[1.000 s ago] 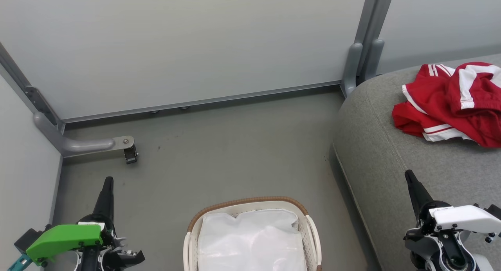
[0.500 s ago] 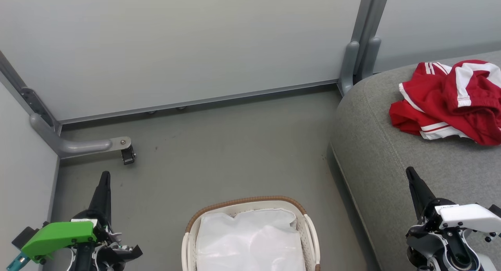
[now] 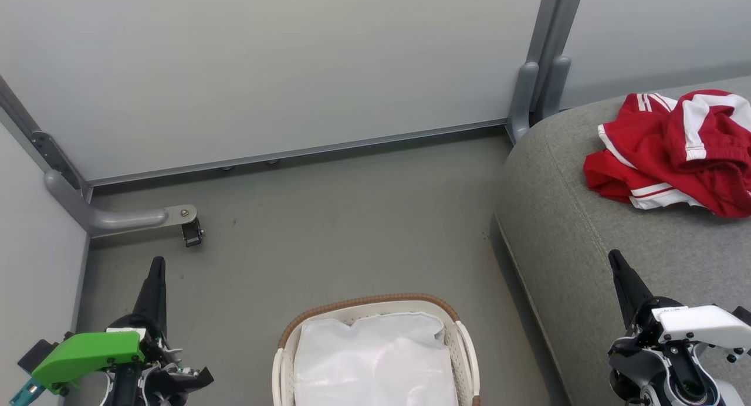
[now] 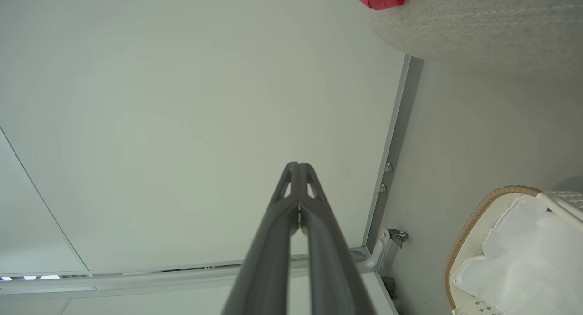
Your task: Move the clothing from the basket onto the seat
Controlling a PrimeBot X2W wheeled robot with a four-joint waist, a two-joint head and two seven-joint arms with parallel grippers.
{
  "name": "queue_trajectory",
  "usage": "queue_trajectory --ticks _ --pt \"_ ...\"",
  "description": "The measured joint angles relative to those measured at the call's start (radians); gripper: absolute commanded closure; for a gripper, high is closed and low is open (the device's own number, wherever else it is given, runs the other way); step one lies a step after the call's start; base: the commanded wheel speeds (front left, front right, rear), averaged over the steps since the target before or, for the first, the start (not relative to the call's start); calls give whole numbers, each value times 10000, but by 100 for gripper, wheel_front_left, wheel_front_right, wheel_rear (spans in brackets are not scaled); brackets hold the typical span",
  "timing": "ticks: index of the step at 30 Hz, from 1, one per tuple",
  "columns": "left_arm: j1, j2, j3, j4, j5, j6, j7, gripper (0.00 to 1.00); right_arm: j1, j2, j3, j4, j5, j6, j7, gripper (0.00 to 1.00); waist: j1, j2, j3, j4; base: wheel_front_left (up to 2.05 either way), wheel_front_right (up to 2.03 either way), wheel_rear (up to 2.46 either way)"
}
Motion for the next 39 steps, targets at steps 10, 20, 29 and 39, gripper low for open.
queue_trajectory --ticks 10,20,29,39 --pt "0 0 0 0 0 -2 0 100 -1 0 0 0 0 0 0 100 0 0 0 0 0 0 0" --pt "0 0 0 0 0 -2 0 100 -2 0 0 0 0 0 0 100 0 0 0 0 0 0 0" --pt "0 0 0 -2 0 -2 0 100 -2 0 0 -2 0 0 0 100 0 0 0 0 0 0 0" --pt "0 0 0 -2 0 -2 0 100 -2 0 0 -2 0 0 0 100 0 0 0 0 0 0 0"
